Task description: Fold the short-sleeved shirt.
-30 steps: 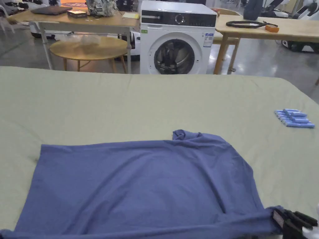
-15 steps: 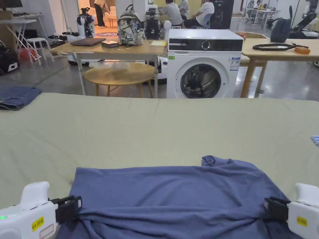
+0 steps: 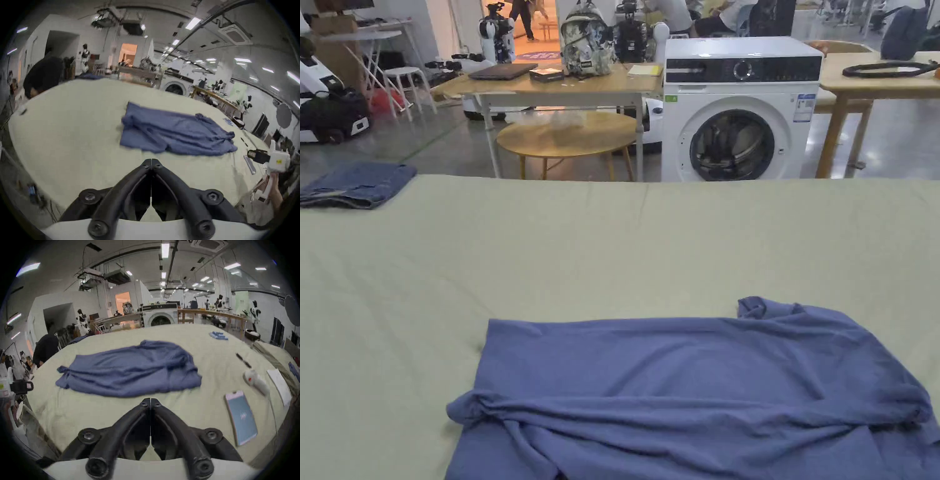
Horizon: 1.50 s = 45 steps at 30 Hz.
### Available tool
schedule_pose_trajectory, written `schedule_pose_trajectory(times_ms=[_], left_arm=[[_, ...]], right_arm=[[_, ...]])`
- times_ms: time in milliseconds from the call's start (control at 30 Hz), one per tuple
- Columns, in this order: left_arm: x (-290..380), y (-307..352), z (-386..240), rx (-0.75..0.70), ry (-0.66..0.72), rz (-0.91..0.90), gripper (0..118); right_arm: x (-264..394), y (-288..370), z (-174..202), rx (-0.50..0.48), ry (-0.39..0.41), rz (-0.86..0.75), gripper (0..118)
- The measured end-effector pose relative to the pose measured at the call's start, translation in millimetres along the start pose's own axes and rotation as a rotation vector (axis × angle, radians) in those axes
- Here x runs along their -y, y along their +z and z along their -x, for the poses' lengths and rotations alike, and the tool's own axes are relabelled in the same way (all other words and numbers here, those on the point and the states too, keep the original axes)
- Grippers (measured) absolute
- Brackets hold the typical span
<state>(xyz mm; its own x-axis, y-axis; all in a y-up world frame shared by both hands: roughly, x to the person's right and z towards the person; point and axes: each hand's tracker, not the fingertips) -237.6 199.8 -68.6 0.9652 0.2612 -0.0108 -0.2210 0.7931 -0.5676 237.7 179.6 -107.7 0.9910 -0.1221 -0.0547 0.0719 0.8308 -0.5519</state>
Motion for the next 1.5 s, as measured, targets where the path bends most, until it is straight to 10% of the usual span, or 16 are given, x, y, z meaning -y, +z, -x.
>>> schedule_pose_trajectory(times_ms=[233, 300, 500, 600, 733, 800, 867, 900, 1033, 1133, 1200, 1500], left_arm=[[-33.3, -35.5, 28.2, -0.006, 0.034, 0.0, 10], [-47.0, -65.6, 39.1, 0.043, 0.064, 0.064, 64], [-77.2, -169.9, 45.4, -0.061, 0.109, 0.227, 60], [-73.6, -202.0, 39.7, -0.115, 0.071, 0.281, 0], [-73.3, -206.8, 32.0, -0.121, 0.037, 0.289, 0], [-70.9, -208.7, 32.0, -0.13, -0.054, 0.317, 0], [-71.9, -209.8, 31.0, -0.13, -0.042, 0.317, 0], [-72.0, -207.2, 30.9, -0.13, -0.04, 0.316, 0], [-70.5, -208.3, 33.4, -0.133, -0.048, 0.315, 0], [-67.6, -208.8, 39.3, -0.13, -0.047, 0.309, 0], [-64.5, -206.5, 39.6, -0.128, -0.04, 0.305, 0], [-95.4, -132.5, 62.6, 0.007, 0.074, 0.152, 0]], right_arm=[[6.7, 2.1, -7.1, -0.027, -0.03, 0.009, 0], [2.7, 3.7, -10.6, -0.036, -0.044, -0.001, 0], [-2.0, 7.7, -23.5, -0.028, -0.08, -0.005, 0], [0.7, 7.7, -31.4, 0.002, -0.088, 0.025, 0], [-11.2, -7.6, -42.5, 0.016, -0.086, 0.051, 0], [-28.7, -32.3, -51.6, 0.034, -0.088, 0.053, 22], [-47.5, -62.9, -64.7, 0.041, -0.128, 0.061, 84], [-53.6, -80.0, -71.9, 0.056, -0.176, 0.038, 87], [-66.7, -153.1, -101.0, 0.167, -0.252, 0.145, 82], [-52.0, -189.5, -107.1, 0.164, -0.301, 0.291, 23], [-56.1, -174.6, -99.2, 0.182, -0.234, 0.22, 11], [-76.3, -106.3, -89.2, 0.159, -0.293, 0.084, 7]])
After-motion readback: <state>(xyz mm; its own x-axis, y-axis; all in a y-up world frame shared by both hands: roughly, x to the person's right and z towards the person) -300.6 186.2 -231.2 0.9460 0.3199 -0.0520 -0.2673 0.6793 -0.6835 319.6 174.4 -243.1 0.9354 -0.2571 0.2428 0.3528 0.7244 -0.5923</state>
